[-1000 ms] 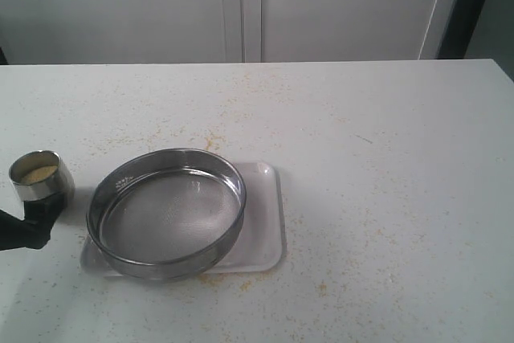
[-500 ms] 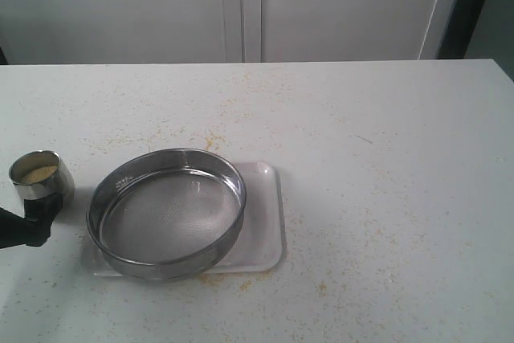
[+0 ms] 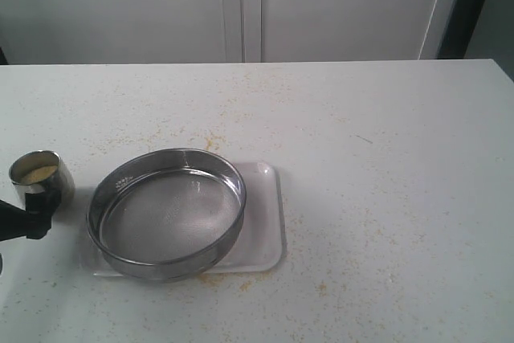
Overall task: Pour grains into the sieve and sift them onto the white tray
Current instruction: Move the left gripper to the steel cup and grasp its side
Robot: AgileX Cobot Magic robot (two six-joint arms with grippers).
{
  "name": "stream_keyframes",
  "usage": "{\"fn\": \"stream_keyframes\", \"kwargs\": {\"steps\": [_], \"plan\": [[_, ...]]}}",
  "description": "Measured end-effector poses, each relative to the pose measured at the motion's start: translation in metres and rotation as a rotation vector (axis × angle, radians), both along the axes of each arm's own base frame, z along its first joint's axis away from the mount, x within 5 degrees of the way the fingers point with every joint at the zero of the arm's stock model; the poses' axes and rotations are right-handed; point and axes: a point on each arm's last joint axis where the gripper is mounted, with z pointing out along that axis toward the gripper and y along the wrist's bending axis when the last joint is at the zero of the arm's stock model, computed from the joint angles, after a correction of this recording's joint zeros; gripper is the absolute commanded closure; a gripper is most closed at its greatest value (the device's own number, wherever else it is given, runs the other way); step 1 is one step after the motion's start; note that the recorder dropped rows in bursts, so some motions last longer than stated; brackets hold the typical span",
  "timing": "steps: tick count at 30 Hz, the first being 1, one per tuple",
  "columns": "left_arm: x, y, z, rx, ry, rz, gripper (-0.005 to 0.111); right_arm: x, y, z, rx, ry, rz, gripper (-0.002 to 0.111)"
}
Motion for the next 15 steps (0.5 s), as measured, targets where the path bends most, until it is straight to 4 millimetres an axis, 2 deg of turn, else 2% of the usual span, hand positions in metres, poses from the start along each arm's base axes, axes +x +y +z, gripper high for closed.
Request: {"fn": "stream_keyframes", "kwargs": {"steps": [10, 15], "plan": [[0.023, -0.002, -0.019, -0.008, 0.01, -0.029, 0.002, 0.0, 0.0, 0.0, 0.0, 0.0, 0.0, 0.108], [0.033, -0.002, -0.023, -0.011, -0.003, -0.034, 0.002, 0.0, 0.0, 0.0, 0.021, 0.001, -0.006, 0.108]]}}
